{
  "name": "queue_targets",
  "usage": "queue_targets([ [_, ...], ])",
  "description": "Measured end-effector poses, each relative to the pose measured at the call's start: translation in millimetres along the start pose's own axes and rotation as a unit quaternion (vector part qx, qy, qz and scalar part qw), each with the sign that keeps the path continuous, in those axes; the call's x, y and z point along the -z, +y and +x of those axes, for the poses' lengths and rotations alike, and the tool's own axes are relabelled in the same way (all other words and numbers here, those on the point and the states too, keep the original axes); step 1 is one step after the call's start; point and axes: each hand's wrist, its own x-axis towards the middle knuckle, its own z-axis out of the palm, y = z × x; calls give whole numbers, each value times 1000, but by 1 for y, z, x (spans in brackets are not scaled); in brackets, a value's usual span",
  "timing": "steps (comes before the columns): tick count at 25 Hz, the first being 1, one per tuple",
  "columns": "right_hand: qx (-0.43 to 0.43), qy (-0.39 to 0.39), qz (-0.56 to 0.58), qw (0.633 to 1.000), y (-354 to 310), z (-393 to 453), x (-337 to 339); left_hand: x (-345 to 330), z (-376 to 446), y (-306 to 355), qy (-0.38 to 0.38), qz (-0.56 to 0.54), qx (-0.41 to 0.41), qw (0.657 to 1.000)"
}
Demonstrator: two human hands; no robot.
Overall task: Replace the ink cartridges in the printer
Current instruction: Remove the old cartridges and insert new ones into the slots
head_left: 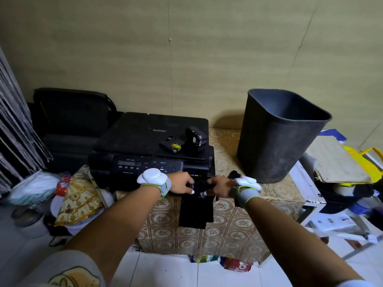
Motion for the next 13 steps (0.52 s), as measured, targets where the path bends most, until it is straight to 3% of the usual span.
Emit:
queue_targets([
  [13,-2,20,-20,1000,1,12,-2,5,0,-8,46,-59,40,996],
])
